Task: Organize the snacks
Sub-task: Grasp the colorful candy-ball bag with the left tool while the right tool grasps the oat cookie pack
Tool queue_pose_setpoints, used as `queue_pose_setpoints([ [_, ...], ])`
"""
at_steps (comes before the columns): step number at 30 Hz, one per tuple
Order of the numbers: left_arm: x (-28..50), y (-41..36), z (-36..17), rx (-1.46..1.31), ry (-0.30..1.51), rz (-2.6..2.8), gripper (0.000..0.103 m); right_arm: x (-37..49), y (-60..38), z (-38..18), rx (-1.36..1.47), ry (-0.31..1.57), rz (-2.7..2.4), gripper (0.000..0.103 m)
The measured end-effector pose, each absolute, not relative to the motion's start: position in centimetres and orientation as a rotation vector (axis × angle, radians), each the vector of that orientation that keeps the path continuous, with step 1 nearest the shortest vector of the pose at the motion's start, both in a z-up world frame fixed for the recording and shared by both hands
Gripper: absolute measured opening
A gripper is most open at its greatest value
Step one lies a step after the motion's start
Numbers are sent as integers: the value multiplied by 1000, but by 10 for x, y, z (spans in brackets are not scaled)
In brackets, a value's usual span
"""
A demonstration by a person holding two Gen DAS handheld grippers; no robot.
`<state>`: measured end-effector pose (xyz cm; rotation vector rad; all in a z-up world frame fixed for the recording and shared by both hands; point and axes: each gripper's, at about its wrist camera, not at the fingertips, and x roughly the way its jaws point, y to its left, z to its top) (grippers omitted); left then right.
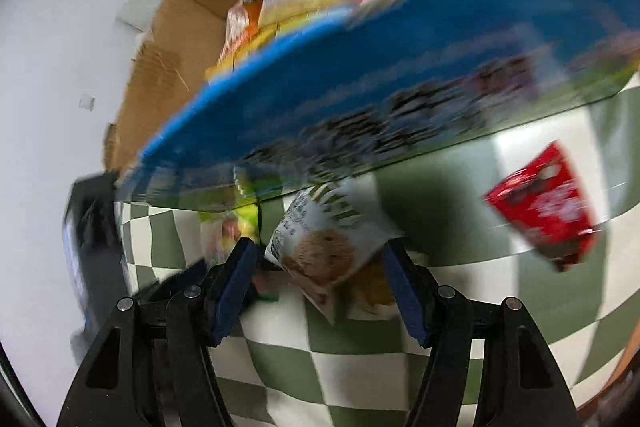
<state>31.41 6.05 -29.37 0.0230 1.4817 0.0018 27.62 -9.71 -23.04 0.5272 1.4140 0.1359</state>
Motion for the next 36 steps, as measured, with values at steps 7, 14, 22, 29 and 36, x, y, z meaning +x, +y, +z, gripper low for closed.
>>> queue_pose_setpoints([
  [7,265,103,-303,-55,1521,74,55,292,-55,-263,374,1441,43,70],
  [14,232,134,-302,-181,1545,97,55,267,7,-271,-73,1444,298,62],
  [22,220,148,-303,-238,1553,85,55,239,-24,-268,95,1511,336,67],
  [29,239,164,-303,-252,1561,82,55,271,-51,-271,549,1457,106,77],
  [36,243,178,-305,-278,1567,83,55,290,26,-284,160,1462,113,73],
])
